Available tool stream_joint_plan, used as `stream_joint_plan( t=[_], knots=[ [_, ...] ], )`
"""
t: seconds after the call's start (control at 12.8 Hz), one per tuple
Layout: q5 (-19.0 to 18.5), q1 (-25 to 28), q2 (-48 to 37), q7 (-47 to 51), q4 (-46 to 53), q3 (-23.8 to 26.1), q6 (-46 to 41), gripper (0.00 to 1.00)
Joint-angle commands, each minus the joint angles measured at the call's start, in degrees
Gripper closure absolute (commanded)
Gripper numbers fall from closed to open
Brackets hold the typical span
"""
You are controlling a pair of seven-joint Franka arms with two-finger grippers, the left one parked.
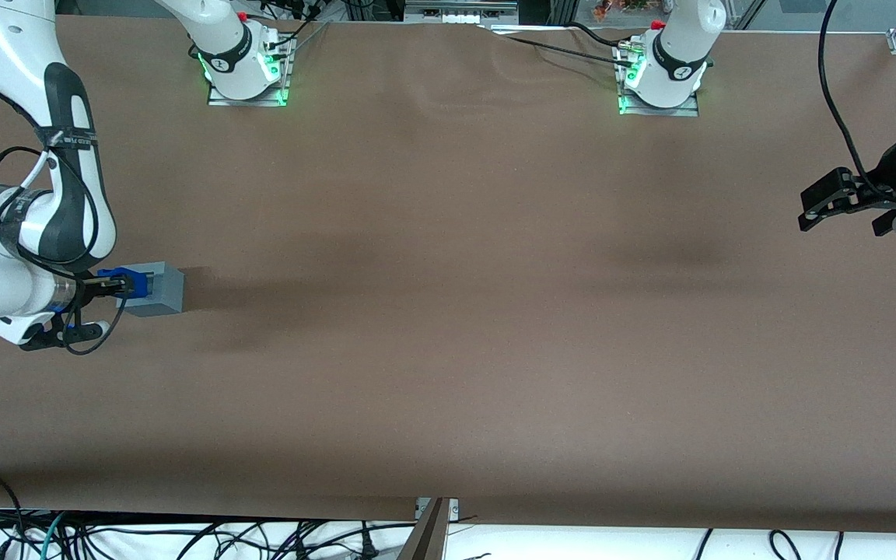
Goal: Insert blue part into gray base with right arm
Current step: 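Lower the blue part into the gray base's hole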
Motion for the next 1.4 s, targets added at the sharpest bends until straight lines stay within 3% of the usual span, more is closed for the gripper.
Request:
stream_joint_plan(
  t=[0.0,1.32],
  knots=[
    [0.0,0.1,-0.5,-0.4,-1.5,0.2,0.2,0.69],
    [1.2,0.4,-0.2,0.4,-3.3,0.7,1.7,0.69]
  ],
)
